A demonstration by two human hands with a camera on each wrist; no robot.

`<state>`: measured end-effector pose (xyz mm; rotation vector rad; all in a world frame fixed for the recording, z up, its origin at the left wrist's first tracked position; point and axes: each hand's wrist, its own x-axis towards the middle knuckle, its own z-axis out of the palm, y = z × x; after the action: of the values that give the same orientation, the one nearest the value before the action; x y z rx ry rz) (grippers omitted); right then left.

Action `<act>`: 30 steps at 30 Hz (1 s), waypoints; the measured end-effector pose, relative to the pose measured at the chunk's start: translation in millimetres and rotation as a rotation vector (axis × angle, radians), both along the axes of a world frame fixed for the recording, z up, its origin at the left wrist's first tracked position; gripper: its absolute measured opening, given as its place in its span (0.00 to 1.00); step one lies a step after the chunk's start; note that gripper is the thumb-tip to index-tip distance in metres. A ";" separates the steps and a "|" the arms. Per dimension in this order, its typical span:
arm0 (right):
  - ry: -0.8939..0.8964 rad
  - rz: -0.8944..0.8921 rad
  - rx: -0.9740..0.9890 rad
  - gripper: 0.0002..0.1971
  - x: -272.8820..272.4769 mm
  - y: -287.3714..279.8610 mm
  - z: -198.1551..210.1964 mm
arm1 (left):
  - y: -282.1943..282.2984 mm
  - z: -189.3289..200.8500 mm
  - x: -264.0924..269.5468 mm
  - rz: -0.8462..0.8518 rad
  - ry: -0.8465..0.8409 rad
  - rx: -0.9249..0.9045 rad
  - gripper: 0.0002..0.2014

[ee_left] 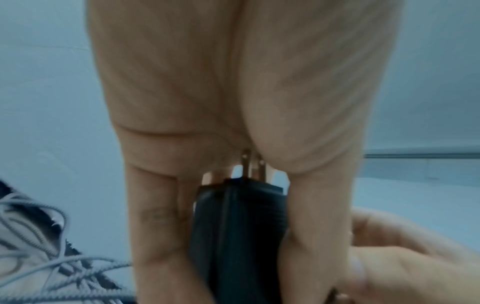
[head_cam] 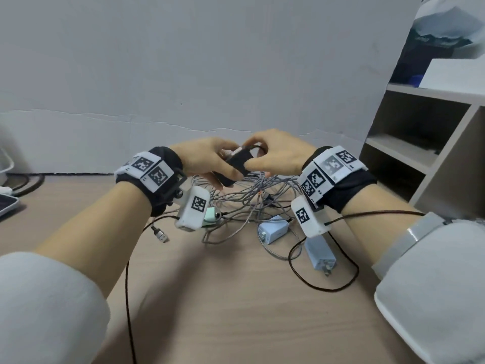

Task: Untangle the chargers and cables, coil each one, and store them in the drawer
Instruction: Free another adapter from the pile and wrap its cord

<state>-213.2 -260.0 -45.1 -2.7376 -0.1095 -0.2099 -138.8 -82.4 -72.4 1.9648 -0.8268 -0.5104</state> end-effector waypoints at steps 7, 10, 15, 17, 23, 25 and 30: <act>0.051 -0.009 0.263 0.18 2.3 -10.3 -5.3 | 3.9 -34.2 13.8 0.164 0.149 -0.500 0.25; 0.091 -0.024 0.270 0.18 4.6 -15.6 -15.0 | -0.3 -46.5 17.2 0.212 0.296 -0.665 0.22; 0.123 -0.150 0.355 0.09 6.9 -35.0 -28.9 | 1.6 -62.2 30.0 0.514 0.433 -0.931 0.24; 0.056 -0.213 0.347 0.07 8.6 -44.5 -28.3 | 3.3 -63.6 32.5 0.626 0.413 -0.998 0.23; -0.093 -0.112 0.009 0.09 -0.1 -37.7 -8.1 | -0.8 -58.0 10.3 0.519 0.233 -0.803 0.20; -0.038 -0.006 -0.036 0.10 -5.7 -25.2 -1.2 | -2.6 -54.2 2.5 0.434 0.110 -0.669 0.19; -0.098 0.073 0.026 0.11 0.0 -6.2 4.1 | -5.1 -45.0 -10.2 0.203 0.090 -0.557 0.15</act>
<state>-213.1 -266.2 -41.0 -2.6918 -0.2316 -0.3230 -149.0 -87.5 -117.4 1.4762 -0.6202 -0.2140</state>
